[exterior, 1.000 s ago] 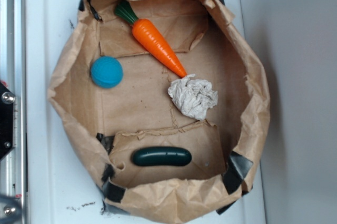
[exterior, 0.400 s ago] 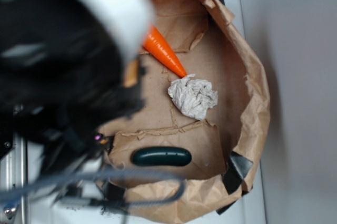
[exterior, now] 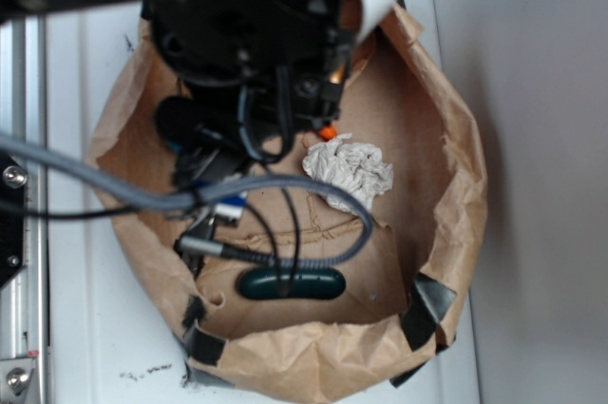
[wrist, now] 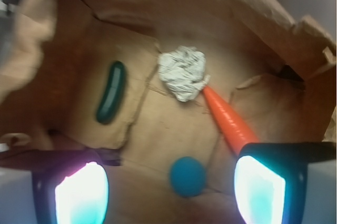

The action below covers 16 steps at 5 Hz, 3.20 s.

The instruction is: Grab the carrot.

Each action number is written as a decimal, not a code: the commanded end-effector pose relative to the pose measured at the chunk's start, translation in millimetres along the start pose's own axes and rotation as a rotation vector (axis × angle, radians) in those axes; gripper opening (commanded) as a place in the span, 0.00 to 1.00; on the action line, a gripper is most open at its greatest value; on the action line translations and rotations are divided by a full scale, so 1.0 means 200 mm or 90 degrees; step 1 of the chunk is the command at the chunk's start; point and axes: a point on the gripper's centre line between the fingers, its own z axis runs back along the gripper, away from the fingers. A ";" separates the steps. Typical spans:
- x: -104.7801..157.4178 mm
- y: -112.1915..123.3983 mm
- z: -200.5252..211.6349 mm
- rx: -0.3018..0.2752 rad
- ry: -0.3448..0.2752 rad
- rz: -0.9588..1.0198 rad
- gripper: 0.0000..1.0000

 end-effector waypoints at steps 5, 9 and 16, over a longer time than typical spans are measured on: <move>-0.03 0.08 -0.22 0.057 -0.081 -0.119 1.00; 0.20 0.24 -0.48 0.075 -0.005 -0.111 1.00; 0.13 0.13 -0.08 0.047 -0.082 -0.015 0.00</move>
